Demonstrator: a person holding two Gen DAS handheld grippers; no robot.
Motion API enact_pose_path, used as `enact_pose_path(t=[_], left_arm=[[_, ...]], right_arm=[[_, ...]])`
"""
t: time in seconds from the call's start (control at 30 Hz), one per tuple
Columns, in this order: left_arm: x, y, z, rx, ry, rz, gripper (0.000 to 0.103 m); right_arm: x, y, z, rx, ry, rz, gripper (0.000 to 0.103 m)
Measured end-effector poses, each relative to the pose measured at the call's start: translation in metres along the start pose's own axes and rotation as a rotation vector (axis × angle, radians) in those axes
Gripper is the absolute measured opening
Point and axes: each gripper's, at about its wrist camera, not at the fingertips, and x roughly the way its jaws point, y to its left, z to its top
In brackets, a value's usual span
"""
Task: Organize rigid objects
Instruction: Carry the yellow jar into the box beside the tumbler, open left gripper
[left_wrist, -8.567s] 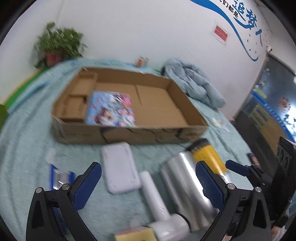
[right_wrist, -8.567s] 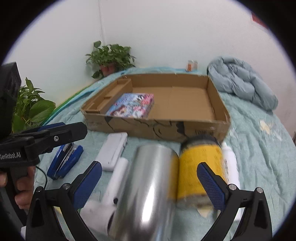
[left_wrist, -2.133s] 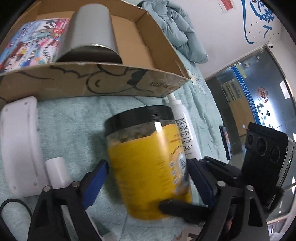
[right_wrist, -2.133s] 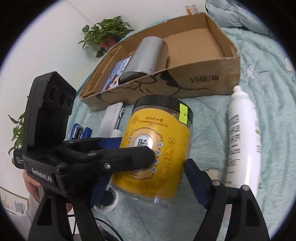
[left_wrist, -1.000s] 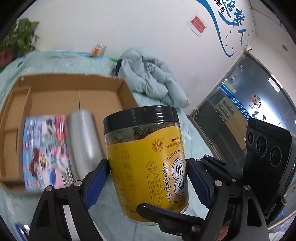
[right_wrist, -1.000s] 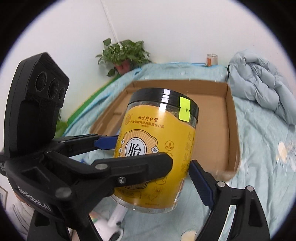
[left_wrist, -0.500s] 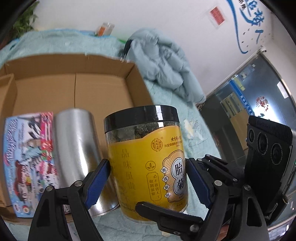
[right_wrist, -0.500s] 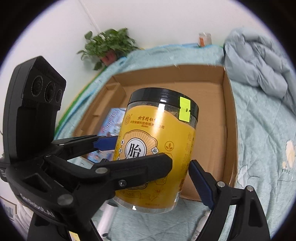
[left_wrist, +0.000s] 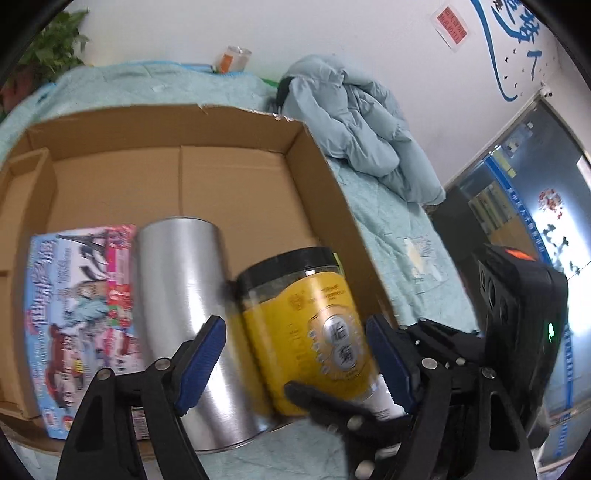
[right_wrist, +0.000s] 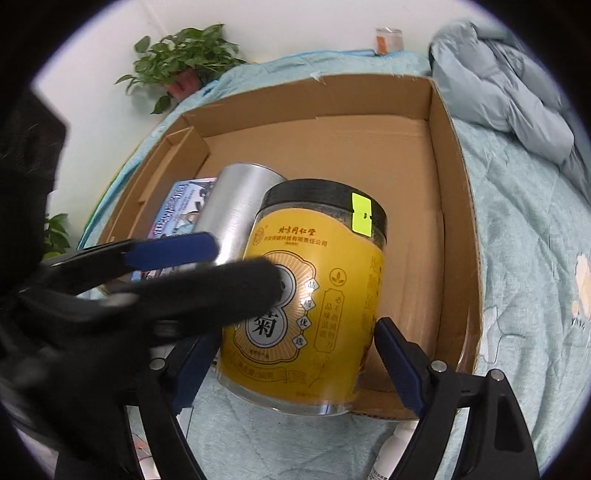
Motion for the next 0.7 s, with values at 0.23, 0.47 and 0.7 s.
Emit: enact_pose_path(t=[0.23,0.47,0.7], left_arm=[[-0.048,0.014,-0.030,0.016,-0.157,0.102,0.076],[-0.111,0.015,-0.086,0.075,-0.428,0.258,0.102],[-0.118,0.013,-0.146,0.125,-0.400,0.272,0.001]], right_arm=[[-0.015,0.007,-0.011,-0.005,-0.054,-0.008,0.085],[-0.070,0.009,-0.056,0.001,-0.277,-0.099,0.082],[-0.088,0.031,-0.122,-0.039,-0.500,-0.242,0.058]])
